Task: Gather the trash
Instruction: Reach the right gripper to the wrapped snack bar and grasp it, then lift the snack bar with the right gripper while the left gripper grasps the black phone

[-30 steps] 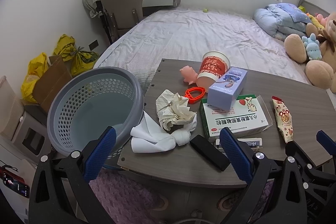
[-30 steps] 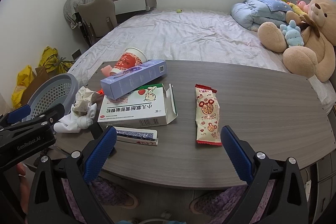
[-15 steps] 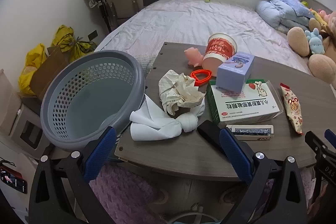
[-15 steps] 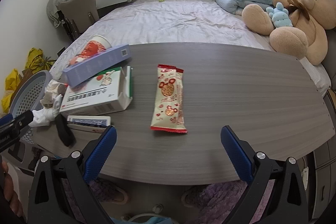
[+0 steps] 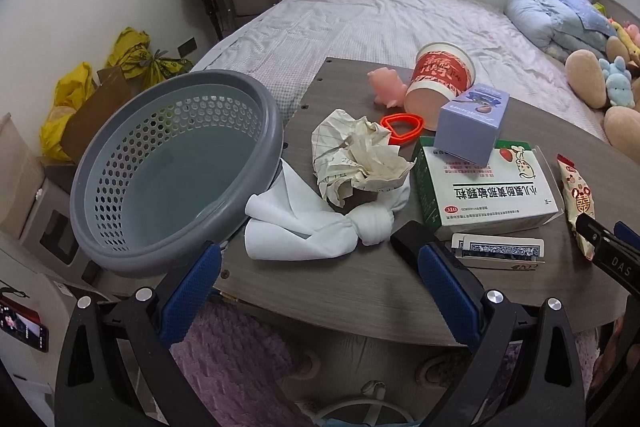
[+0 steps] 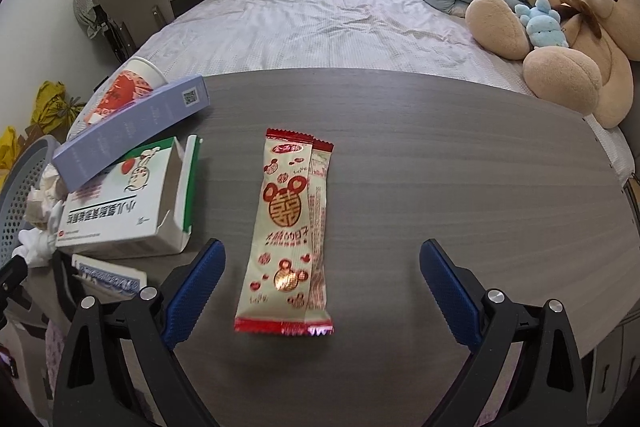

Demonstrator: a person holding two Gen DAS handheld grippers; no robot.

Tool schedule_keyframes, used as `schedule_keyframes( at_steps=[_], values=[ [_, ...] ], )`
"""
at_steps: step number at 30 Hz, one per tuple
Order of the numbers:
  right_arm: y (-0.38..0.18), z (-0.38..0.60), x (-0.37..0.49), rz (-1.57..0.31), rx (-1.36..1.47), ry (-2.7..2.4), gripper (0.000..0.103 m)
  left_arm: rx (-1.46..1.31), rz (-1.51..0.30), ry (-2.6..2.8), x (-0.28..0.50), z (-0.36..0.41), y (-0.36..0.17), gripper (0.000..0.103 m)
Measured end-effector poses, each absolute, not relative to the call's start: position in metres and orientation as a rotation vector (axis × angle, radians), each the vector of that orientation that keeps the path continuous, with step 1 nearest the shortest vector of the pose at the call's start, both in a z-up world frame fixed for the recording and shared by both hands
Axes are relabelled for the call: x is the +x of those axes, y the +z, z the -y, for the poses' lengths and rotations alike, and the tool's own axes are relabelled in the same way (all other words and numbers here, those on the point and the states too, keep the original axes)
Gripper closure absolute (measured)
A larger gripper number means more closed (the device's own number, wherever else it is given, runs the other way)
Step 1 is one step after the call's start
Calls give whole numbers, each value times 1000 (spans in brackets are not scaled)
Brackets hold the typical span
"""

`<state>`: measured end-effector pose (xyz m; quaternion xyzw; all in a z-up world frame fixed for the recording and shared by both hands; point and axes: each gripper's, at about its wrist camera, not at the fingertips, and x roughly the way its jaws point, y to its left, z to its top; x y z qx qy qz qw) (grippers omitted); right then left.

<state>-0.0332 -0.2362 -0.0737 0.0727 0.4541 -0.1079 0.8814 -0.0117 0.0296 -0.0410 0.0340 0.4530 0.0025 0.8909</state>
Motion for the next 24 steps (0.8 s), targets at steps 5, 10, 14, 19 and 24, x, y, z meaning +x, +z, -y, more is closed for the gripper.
schedule_keyframes(
  at_steps=[5, 10, 14, 19, 24],
  values=[
    [-81, 237, -20, -965, 126, -217, 9, 60, -949, 21, -12, -31, -43, 6],
    [-87, 237, -12, -988, 108, -218, 27, 43, -967, 24, -15, -34, -46, 6],
    [-87, 237, -12, -979, 112, -209, 37, 37, -980, 18, -16, -33, -49, 6],
    [-84, 234, -13, -967, 104, -192, 64, 45, -985, -7, -18, -26, -49, 6],
    [-79, 237, -21, -946, 131, -173, 67, 44, -1005, -32, -20, -14, -54, 6]
  ],
)
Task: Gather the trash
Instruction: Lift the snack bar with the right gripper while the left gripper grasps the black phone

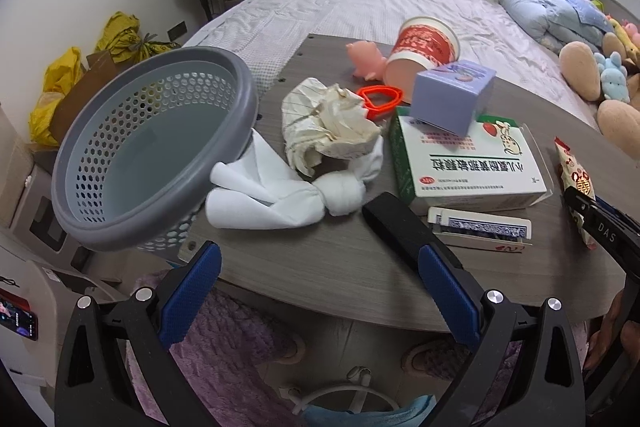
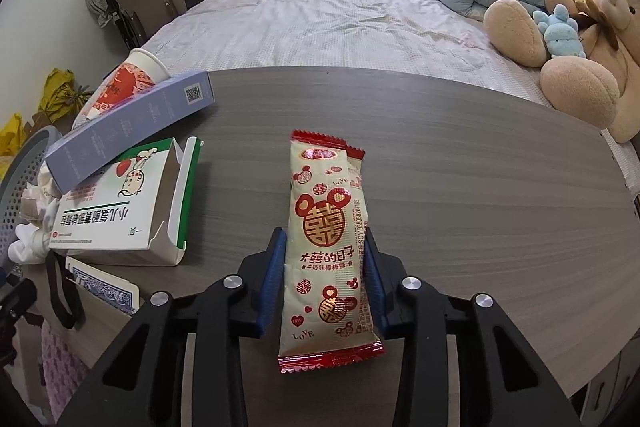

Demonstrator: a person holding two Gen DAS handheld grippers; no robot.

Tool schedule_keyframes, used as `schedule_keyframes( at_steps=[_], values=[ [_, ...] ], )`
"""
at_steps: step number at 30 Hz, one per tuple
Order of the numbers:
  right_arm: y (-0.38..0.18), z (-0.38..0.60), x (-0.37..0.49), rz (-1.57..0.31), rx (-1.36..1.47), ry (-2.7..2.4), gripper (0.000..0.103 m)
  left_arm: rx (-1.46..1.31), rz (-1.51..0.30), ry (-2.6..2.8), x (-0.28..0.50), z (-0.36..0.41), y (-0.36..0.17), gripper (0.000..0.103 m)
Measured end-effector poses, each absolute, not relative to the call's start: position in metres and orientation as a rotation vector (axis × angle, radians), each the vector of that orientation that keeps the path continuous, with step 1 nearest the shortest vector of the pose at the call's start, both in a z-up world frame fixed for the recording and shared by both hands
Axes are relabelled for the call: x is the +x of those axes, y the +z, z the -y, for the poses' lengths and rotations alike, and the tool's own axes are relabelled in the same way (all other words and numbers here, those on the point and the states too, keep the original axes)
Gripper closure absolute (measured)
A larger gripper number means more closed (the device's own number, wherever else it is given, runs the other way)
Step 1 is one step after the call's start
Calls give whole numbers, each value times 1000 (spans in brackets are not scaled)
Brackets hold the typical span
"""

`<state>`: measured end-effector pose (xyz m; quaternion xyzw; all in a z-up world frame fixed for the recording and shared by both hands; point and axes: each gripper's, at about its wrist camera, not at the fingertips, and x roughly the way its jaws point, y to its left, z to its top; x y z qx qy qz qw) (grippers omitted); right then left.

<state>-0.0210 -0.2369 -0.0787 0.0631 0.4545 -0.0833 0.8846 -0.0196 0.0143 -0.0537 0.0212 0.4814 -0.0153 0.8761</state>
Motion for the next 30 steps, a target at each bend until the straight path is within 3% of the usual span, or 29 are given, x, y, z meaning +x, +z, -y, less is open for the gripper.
schedule_keyframes(
  at_steps=[15, 30],
  values=[
    [-60, 250, -65, -868, 191, -137, 67, 3, -1052, -41, -15, 21, -71, 6],
    [-56, 253, -72, -846, 221, -105, 67, 22, -1059, 45, -25, 0, -70, 6]
  ],
)
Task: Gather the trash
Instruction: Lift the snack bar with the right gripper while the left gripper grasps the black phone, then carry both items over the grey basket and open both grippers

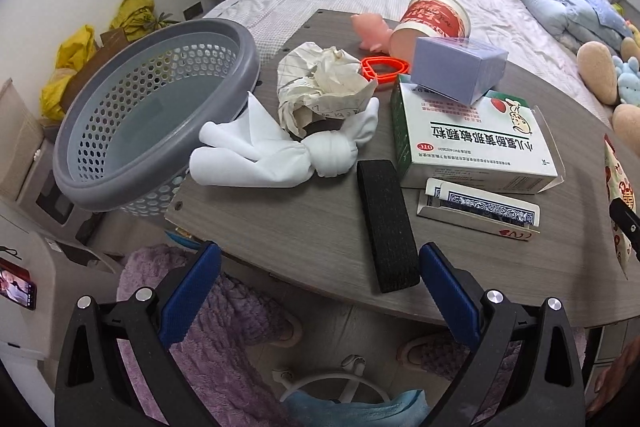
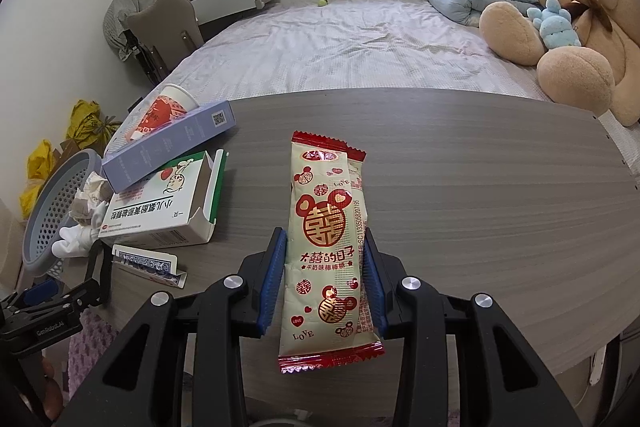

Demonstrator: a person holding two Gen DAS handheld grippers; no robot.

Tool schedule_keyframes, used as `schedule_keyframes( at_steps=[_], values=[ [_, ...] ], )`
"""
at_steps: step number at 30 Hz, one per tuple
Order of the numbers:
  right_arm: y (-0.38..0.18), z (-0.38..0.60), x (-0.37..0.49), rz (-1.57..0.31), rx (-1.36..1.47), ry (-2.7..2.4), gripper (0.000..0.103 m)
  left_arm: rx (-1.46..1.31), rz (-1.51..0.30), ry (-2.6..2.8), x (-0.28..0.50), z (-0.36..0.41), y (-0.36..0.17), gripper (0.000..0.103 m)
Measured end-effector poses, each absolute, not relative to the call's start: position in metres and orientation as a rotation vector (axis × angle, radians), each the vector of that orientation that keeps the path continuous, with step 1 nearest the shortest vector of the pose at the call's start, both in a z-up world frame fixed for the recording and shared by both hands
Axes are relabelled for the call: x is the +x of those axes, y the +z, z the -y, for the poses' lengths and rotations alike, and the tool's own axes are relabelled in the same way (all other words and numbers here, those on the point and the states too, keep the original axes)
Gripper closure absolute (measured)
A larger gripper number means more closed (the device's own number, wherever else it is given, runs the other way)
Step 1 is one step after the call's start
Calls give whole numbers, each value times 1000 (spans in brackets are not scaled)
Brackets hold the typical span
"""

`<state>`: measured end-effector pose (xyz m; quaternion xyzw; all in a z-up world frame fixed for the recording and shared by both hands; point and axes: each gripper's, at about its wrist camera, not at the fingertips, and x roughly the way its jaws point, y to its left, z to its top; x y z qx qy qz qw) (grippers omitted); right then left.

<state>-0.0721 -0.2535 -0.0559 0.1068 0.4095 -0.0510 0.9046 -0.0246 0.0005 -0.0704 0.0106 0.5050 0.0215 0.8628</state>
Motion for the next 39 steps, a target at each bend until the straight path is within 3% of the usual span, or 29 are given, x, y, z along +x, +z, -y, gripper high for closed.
schedule_keyframes(
  at_steps=[6, 9, 11, 15, 18, 20, 39],
  values=[
    [-56, 254, -74, -852, 223, -110, 67, 60, -1064, 20, -16, 11, -77, 7],
    [-56, 254, -75, -856, 223, -115, 67, 57, -1062, 5, -14, 11, -78, 14],
    [-56, 254, -75, -857, 222, -117, 67, 47, -1078, -19, -13, 12, -81, 29],
    [-56, 254, -77, -857, 218, -123, 67, 28, -1073, -57, -14, 12, -79, 45],
    [-55, 255, -78, -856, 218, -123, 67, 36, -1067, -82, -18, 15, -78, 65],
    [-54, 254, -79, -855, 217, -125, 67, 38, -1067, -98, -20, 16, -77, 84],
    [-11, 213, -97, -799, 164, -75, 67, 13, -891, -132, -43, -17, -22, 84]
  ],
)
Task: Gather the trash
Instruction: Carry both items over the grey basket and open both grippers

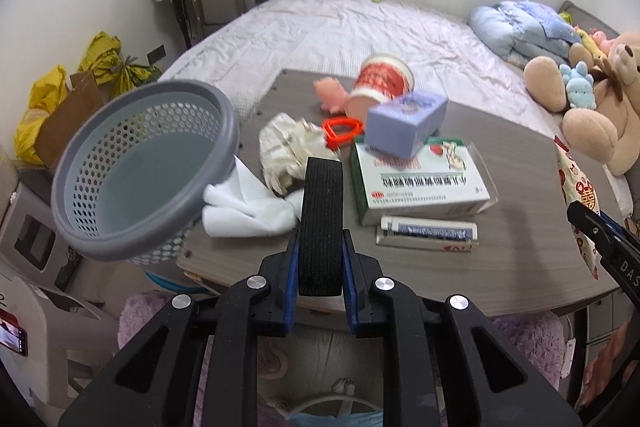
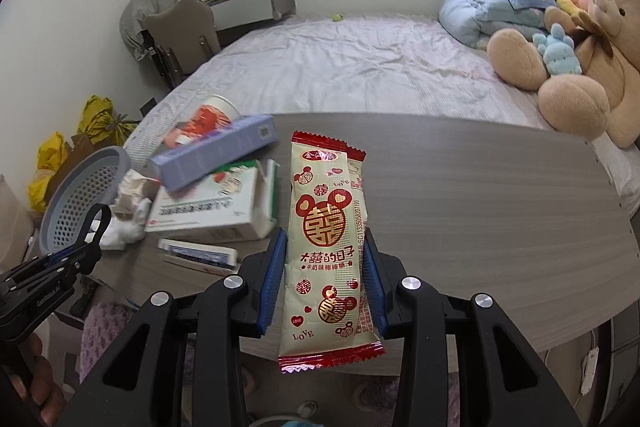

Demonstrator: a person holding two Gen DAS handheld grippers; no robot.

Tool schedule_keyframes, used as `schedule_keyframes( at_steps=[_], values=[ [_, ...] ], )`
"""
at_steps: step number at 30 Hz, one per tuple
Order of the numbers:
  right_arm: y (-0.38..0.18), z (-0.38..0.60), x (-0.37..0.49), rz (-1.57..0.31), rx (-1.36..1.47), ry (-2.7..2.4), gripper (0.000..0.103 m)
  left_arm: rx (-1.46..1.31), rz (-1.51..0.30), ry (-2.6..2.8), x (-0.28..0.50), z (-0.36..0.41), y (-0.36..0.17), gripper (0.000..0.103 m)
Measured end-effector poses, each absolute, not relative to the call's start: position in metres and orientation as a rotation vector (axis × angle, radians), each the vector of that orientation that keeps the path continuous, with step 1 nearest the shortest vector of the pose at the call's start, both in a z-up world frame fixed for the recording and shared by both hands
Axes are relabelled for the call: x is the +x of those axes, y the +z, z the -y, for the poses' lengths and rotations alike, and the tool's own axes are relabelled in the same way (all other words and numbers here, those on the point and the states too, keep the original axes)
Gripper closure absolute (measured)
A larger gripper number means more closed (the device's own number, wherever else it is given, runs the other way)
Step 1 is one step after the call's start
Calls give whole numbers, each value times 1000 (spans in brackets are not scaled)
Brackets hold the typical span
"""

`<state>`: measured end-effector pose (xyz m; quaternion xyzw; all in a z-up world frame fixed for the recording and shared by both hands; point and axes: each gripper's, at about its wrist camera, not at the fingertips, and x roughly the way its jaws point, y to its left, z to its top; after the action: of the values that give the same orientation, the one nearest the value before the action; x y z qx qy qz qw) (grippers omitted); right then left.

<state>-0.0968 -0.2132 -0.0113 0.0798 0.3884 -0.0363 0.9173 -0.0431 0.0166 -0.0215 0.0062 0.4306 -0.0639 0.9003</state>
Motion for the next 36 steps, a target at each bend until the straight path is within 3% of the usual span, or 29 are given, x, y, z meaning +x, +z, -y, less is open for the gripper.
schedule_keyframes(
  at_steps=[14, 26, 36],
  values=[
    [27, 87, -21, -761, 81, 202, 67, -22, -777, 41, -1, -122, 12, 84],
    [-4, -44, 56, -859, -9, 423, 67, -33, -854, 133, 47, -207, -16, 83],
    [-28, -88, 82, -916, -48, 476, 67, -85, -895, 148, 64, -238, -36, 83]
  ],
)
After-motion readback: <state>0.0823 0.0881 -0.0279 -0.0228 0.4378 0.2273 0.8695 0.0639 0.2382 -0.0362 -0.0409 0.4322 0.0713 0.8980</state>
